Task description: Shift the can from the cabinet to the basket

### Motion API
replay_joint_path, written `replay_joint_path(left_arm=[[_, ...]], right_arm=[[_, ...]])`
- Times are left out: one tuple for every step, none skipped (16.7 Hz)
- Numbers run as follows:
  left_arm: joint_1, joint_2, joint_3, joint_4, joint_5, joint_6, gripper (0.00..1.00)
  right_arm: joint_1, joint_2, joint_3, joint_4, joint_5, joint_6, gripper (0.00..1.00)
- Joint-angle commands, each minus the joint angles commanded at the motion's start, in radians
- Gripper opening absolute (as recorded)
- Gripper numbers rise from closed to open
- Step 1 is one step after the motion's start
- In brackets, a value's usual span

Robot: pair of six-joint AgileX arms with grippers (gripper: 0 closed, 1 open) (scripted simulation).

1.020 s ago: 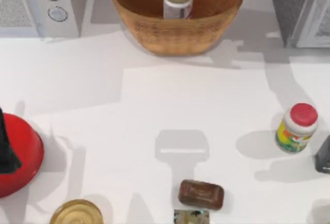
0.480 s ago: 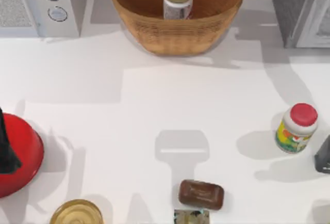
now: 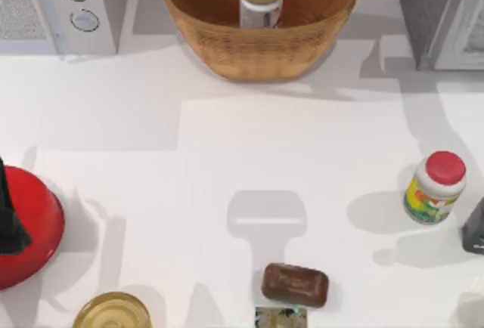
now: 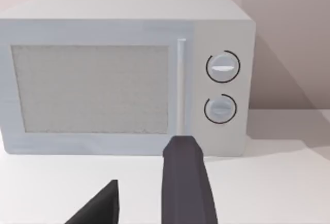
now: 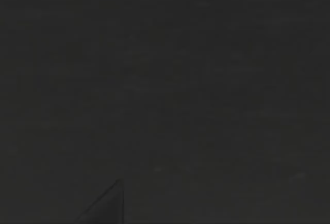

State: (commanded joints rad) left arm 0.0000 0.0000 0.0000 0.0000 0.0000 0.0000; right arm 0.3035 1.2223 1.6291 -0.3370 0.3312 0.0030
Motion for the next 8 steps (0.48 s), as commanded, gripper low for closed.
replay_joint_path(left_arm=[[0.0,0.0,0.0,0.0,0.0,0.0,1.0],[0.0,0.0,0.0,0.0,0.0,0.0,1.0],[0.0,0.0,0.0,0.0,0.0,0.0,1.0],[0.0,0.0,0.0,0.0,0.0,0.0,1.0],[0.0,0.0,0.0,0.0,0.0,0.0,1.0],[0.0,0.0,0.0,0.0,0.0,0.0,1.0],[0.0,0.0,0.0,0.0,0.0,0.0,1.0],[0.0,0.0,0.0,0.0,0.0,0.0,1.0]], right_arm=[[-0.01,-0.055,-0.071,0.015,-0.017,0.0,1.0],[-0.022,-0.114,-0.151,0.031,-0.035,0.0,1.0],[-0.035,-0.177,-0.24,0.047,-0.054,0.0,1.0],[-0.049,-0.242,-0.336,0.063,-0.074,-0.001,1.0],[-0.065,-0.311,-0.44,0.08,-0.095,-0.001,1.0],[-0.082,-0.381,-0.548,0.098,-0.116,-0.002,1.0],[-0.1,-0.452,-0.659,0.116,-0.137,-0.002,1.0],[-0.119,-0.526,-0.771,0.135,-0.157,-0.002,1.0]])
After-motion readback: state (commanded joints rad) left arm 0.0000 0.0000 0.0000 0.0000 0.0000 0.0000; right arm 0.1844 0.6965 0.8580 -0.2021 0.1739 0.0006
